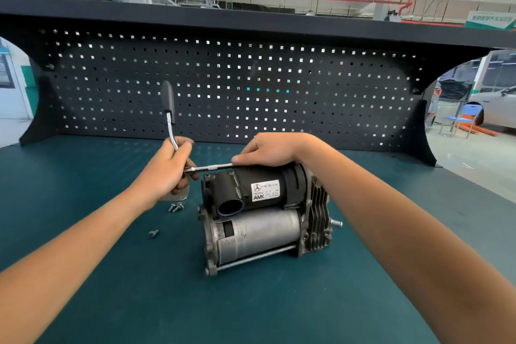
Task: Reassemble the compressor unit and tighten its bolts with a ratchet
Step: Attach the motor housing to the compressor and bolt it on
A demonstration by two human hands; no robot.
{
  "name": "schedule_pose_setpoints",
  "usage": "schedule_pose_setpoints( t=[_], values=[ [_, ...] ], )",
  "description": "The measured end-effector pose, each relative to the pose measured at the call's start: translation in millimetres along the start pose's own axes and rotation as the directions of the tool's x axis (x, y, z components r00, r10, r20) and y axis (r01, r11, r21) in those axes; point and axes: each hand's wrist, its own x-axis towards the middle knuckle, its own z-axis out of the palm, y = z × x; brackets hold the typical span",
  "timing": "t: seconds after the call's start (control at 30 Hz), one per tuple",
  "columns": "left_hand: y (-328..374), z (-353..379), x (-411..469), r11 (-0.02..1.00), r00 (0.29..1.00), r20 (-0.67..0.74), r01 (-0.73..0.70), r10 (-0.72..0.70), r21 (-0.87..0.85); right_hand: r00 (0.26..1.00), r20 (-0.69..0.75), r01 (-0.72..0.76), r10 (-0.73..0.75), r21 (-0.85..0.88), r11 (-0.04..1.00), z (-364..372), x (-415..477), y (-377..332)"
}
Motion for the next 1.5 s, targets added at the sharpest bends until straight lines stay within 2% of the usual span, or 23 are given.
schedule_pose_setpoints(
  t=[0.1, 0.17, 0.23, 0.3, 0.33, 0.4, 0.5, 0.57, 0.6, 0.7, 0.77, 0.8, 0.87, 0.93, 0.97, 1.0, 1.07, 1.1, 1.17, 1.27, 1.33, 1.4, 1.5],
  values=[
    [2, -1, 0, 0.982, 0.988, -0.036, -0.144, 0.15, 0.124, 0.998, -0.047, 0.052, -0.051, 0.034, 0.998, 6, 6, 0],
    [5, -2, 3, 0.96, 0.992, -0.046, -0.105, 0.122, 0.261, 0.994, -0.083, 0.075, -0.067, 0.092, 0.993, 7, 7, 3],
    [11, -5, 10, 0.965, 0.992, -0.003, 0.12, -0.123, 0.234, 0.991, -0.11, 0.092, -0.079, 0.124, 0.988, 9, 7, 5],
    [18, -9, 14, 0.892, 0.878, 0.178, 0.452, -0.444, -0.005, 0.986, -0.14, 0.109, -0.088, 0.145, 0.983, 10, 8, 6],
    [18, -11, 15, 0.826, 0.812, 0.263, 0.557, -0.521, -0.082, 0.984, -0.15, 0.113, -0.091, 0.146, 0.983, 11, 9, 6],
    [15, -12, 14, 0.805, 0.787, 0.308, 0.585, -0.535, -0.095, 0.984, -0.152, 0.111, -0.088, 0.147, 0.983, 11, 10, 5],
    [15, -11, 6, 0.932, 0.916, 0.175, 0.361, -0.362, 0.038, 0.991, -0.124, 0.079, -0.059, 0.163, 0.984, 10, 10, 4],
    [17, -10, 0, 0.986, 0.994, 0.061, 0.082, -0.092, 0.146, 0.996, -0.09, 0.037, -0.023, 0.155, 0.987, 8, 11, -1],
    [19, -10, -4, 0.978, 0.997, 0.021, -0.071, 0.068, 0.196, 0.998, -0.066, 0.026, -0.017, 0.145, 0.989, 8, 11, -4],
    [25, -11, -19, 0.793, 0.881, 0.042, -0.445, 0.472, 0.416, 0.998, -0.01, 0.055, -0.055, 0.14, 0.989, 7, 12, -9],
    [25, -13, -26, 0.667, 0.809, 0.075, -0.53, 0.584, 0.523, 0.995, -0.022, 0.103, -0.101, 0.191, 0.976, 6, 10, -8],
    [24, -11, -28, 0.656, 0.799, 0.07, -0.536, 0.597, 0.531, 0.991, -0.044, 0.132, -0.125, 0.231, 0.964, 7, 9, -6],
    [27, -3, -27, 0.795, 0.874, -0.013, -0.435, 0.486, 0.424, 0.985, -0.098, 0.165, -0.143, 0.278, 0.946, 10, 9, -4],
    [31, -1, -16, 0.992, 0.993, -0.091, -0.059, 0.069, 0.109, 0.979, -0.142, 0.18, -0.145, 0.275, 0.944, 14, 11, -4],
    [34, -4, -11, 0.973, 0.979, -0.001, 0.203, -0.204, -0.113, 0.977, -0.158, 0.183, -0.144, 0.274, 0.944, 15, 12, -5],
    [36, -9, -9, 0.862, 0.91, 0.148, 0.414, -0.387, -0.293, 0.975, -0.171, 0.183, -0.139, 0.277, 0.943, 16, 12, -6],
    [36, -17, -11, 0.704, 0.821, 0.337, 0.569, -0.461, -0.425, 0.977, -0.174, 0.166, -0.12, 0.282, 0.945, 15, 11, -7],
    [34, -18, -12, 0.725, 0.83, 0.342, 0.553, -0.44, -0.41, 0.981, -0.161, 0.153, -0.11, 0.282, 0.947, 14, 11, -7],
    [33, -17, -15, 0.872, 0.899, 0.252, 0.418, -0.358, -0.255, 0.989, -0.119, 0.117, -0.087, 0.272, 0.955, 12, 9, -7],
    [35, -18, -17, 0.998, 0.985, 0.165, 0.048, -0.055, 0.045, 0.998, -0.047, 0.056, -0.048, 0.203, 0.978, 7, 8, -8],
    [34, -24, -18, 0.955, 0.961, 0.199, -0.231, 0.193, 0.188, 0.999, -0.008, 0.049, -0.048, 0.188, 0.981, 5, 7, -10],
    [33, -32, -18, 0.809, 0.884, 0.284, -0.459, 0.372, 0.368, 0.998, -0.003, 0.069, -0.069, 0.203, 0.977, 3, 6, -9],
    [31, -44, -17, 0.593, 0.812, 0.356, -0.581, 0.462, 0.557, 0.996, -0.021, 0.092, -0.09, 0.246, 0.965, 2, 6, -6]
  ],
)
